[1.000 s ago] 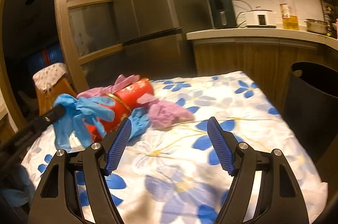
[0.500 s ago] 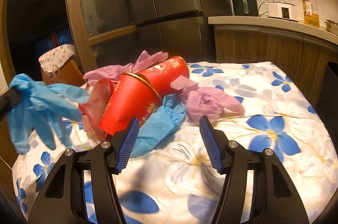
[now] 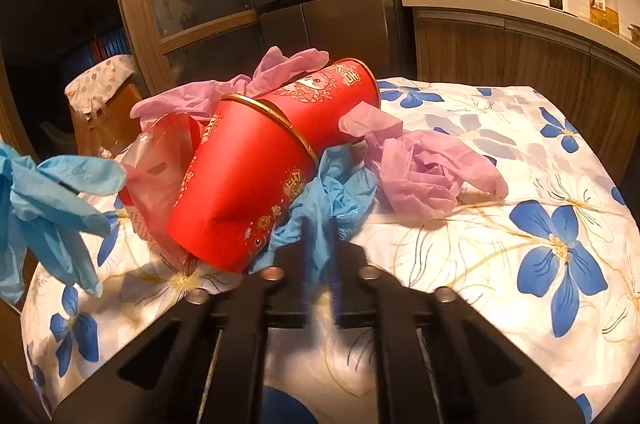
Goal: Collect trash
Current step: 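Grasp the blue glove with the left tool while the right tool closes on another blue glove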
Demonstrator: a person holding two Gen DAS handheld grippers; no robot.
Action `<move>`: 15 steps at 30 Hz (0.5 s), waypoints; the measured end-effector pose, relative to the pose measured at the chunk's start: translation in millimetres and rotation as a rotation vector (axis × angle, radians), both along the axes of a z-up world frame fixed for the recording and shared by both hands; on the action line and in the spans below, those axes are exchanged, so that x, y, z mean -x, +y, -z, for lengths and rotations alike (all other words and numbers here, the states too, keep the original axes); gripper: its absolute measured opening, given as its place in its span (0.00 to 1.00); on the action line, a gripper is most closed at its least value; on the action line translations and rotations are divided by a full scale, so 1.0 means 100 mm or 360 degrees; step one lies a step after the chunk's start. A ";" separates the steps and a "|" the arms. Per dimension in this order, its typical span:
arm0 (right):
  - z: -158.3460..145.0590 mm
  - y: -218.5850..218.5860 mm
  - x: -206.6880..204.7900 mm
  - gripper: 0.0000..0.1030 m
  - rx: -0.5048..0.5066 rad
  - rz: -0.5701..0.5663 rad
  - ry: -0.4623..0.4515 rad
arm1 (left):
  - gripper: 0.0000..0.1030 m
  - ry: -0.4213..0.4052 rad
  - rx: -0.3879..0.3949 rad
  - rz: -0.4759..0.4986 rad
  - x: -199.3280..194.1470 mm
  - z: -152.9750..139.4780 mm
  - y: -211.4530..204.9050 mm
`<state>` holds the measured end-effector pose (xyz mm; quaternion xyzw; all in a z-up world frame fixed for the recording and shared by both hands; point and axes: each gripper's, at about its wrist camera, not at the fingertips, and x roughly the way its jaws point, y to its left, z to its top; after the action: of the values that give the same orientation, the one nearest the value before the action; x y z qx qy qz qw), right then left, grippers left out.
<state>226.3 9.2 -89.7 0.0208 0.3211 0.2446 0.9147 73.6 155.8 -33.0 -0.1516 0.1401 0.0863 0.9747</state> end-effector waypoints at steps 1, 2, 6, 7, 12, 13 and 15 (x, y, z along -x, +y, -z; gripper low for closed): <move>-0.01 -0.02 0.02 0.03 0.0003 -0.0002 -0.0004 | 0.00 -0.0002 -0.0002 0.0003 0.01 -0.01 -0.01; -0.02 -0.03 0.04 0.02 0.0003 -0.0003 -0.0009 | 0.00 -0.0005 -0.0002 0.0005 0.01 -0.01 -0.02; -0.10 -0.15 0.19 0.02 0.0011 -0.0006 -0.0073 | 0.00 -0.0013 0.0000 0.0008 0.03 -0.03 -0.04; -0.13 -0.18 0.23 0.02 0.0006 -0.0009 -0.0082 | 0.00 -0.0013 0.0000 0.0010 0.03 -0.03 -0.05; -0.27 -0.34 0.41 0.02 -0.0035 -0.0010 -0.0127 | 0.00 -0.0025 -0.0001 0.0037 0.08 -0.06 -0.18; -0.29 -0.38 0.46 0.02 -0.0040 -0.0011 -0.0140 | 0.00 -0.0028 -0.0005 0.0044 0.09 -0.07 -0.21; -0.35 -0.43 0.53 0.02 -0.0049 -0.0013 -0.0165 | 0.00 -0.0035 -0.0013 0.0061 0.12 -0.09 -0.29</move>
<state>172.8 -34.3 -54.8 0.0209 0.2696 0.2541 0.9286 62.0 126.9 -23.6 -0.1457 0.1319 0.0665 0.9782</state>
